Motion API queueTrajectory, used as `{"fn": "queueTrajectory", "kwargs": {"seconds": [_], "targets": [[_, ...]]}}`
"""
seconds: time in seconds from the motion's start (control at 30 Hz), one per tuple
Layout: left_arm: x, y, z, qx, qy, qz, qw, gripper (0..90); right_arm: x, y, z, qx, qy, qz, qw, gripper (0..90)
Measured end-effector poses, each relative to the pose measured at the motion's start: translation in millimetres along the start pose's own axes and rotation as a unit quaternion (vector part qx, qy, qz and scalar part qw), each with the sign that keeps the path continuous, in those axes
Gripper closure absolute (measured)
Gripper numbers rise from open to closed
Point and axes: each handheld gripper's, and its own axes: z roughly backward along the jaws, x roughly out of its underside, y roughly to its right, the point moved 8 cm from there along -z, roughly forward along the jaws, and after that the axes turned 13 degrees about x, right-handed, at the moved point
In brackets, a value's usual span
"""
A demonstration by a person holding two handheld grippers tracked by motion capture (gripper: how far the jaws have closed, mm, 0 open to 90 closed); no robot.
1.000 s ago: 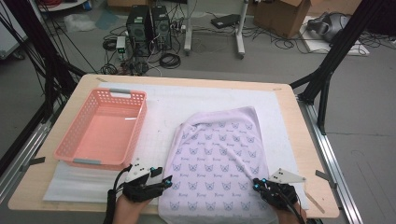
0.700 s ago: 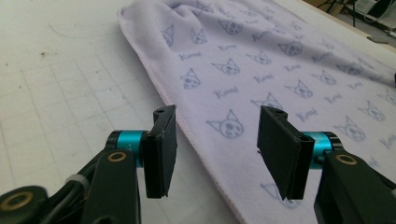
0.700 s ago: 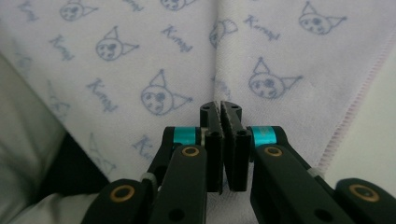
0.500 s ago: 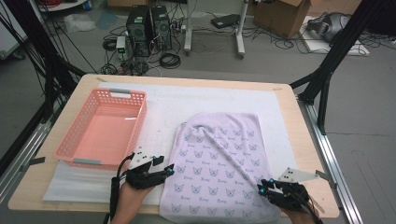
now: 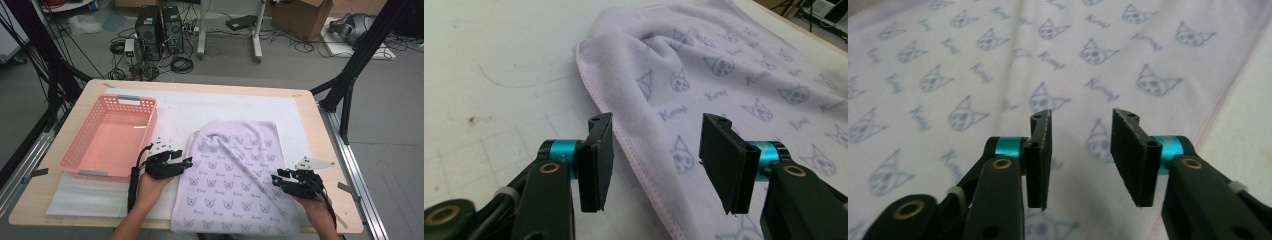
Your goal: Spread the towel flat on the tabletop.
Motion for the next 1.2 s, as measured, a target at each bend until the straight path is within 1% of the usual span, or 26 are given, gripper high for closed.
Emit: {"fn": "queueTrajectory", "kwargs": {"seconds": [0.03,0.07,0.1,0.13,0.2,0.3,0.37,0.4,0.43,0.47,0.5,0.53,0.6,0.67,0.73,0.8,0.83,0.87,0.9,0.93,0.97,1.0,1.03,1.1,1.13,1.2], "targets": [[-3.1,-1.9,-2.2,-0.003,0.004,-0.002,1.0,48.0,-1.7,2.3,-2.6,0.004,0.001,-0.002,1.0,57.5],[-6.5,-4.4,-4.2,-0.009,0.014,-0.007,0.9998,48.6,-3.5,4.6,-5.2,0.006,0.003,-0.003,1.0,57.1],[-9.1,-7.9,-6.8,-0.017,0.007,-0.008,0.9998,49.6,-4.7,5.6,-7.1,0.004,0.002,-0.007,1.0,57.2],[-11.9,-12.4,-9.6,-0.024,-0.003,-0.002,0.9997,49.6,-6.0,6.7,-9.4,0.003,0.004,-0.004,1.0,57.4],[-19.4,-20.0,-15.5,-0.026,0.003,0.02,0.9995,49.5,-6.3,5.1,-11.7,-0.001,0.001,-0.002,1.0,57.5],[-29.4,-33.5,-25.5,-0.039,-0.007,0.029,0.9988,49.7,-5.5,1.5,-12.3,-0.006,-0.002,0.004,1.0,57.4],[-34.4,-41.3,-32.6,-0.048,-0.014,0.031,0.9982,51.1,-5.3,-0.8,-11.3,-0.01,0.0,0.009,0.9999,57.5],[-36.1,-45.0,-36.3,-0.055,-0.008,0.03,0.998,51.3,-5.2,-1.8,-10.5,-0.01,0.001,0.009,0.9999,57.4],[-36.0,-48.6,-40.3,-0.062,-0.014,0.031,0.9975,52.8,-4.9,-3.2,-9.5,-0.014,0.0,0.008,0.9999,57.4],[-35.3,-52.6,-44.3,-0.068,-0.03,0.03,0.9968,53.0,-5.1,-4.3,-9.1,-0.016,0.003,0.009,0.9998,57.4],[-36.4,-56.4,-48.0,-0.072,-0.034,0.031,0.9963,53.0,-5.2,-5.4,-8.4,-0.017,0.003,0.008,0.9998,57.4],[-38.8,-59.6,-50.7,-0.076,-0.032,0.033,0.996,53.0,-5.6,-5.8,-8.1,-0.019,0.006,0.009,0.9998,57.3],[-43.7,-66.1,-56.7,-0.078,-0.026,0.043,0.9957,54.0,-6.1,-6.5,-7.7,-0.021,0.008,0.006,0.9997,57.2],[-45.4,-71.2,-63.5,-0.081,-0.034,0.044,0.9952,54.0,-5.6,-7.1,-8.0,-0.021,0.006,0.006,0.9997,57.2],[-42.3,-73.0,-70.0,-0.078,-0.036,0.045,0.9953,54.3,-4.9,-7.3,-8.9,-0.022,0.005,0.007,0.9997,57.2],[-35.5,-72.9,-74.9,-0.073,-0.05,0.054,0.9946,54.7,-4.7,-6.4,-9.9,-0.02,0.004,0.005,0.9998,57.0],[-35.7,-71.7,-74.8,-0.073,-0.051,0.051,0.9947,54.3,-4.7,-6.0,-10.2,-0.02,0.003,0.005,0.9998,56.9],[-36.4,-68.9,-75.4,-0.064,-0.05,0.051,0.9954,59.5,-5.0,-5.4,-10.8,-0.019,0.003,0.003,0.9998,56.7],[-36.5,-65.9,-75.4,-0.061,-0.056,0.042,0.9957,66.5,-5.5,-4.8,-11.8,-0.017,0.005,0.002,0.9998,56.1],[-36.4,-61.9,-75.7,-0.054,-0.063,0.029,0.9961,72.5,-6.0,-4.5,-12.9,-0.015,0.004,0.002,0.9999,55.1],[-36.6,-58.4,-75.5,-0.055,-0.07,0.01,0.9959,81.8,-6.4,-4.6,-14.6,-0.011,0.003,0.002,0.9999,53.6],[-37.5,-56.3,-74.5,-0.057,-0.076,0.0,0.9955,85.2,-7.1,-4.9,-16.7,-0.006,0.002,0.001,1.0,51.7],[-39.6,-54.6,-72.5,-0.06,-0.07,0.002,0.9957,86.2,-7.7,-5.1,-19.2,0.002,-0.001,0.002,1.0,50.7],[-46.6,-53.6,-64.0,-0.076,-0.046,0.003,0.9961,86.8,-9.4,-5.0,-25.1,0.021,-0.004,0.006,0.9997,50.5],[-50.1,-54.0,-58.3,-0.088,-0.031,0.006,0.9956,86.9,-10.0,-5.4,-28.7,0.027,-0.006,0.009,0.9996,51.3],[-56.5,-56.0,-46.0,-0.106,-0.003,0.017,0.9942,86.9,-8.3,-6.9,-35.4,0.037,-0.018,0.015,0.999,56.6]]}}
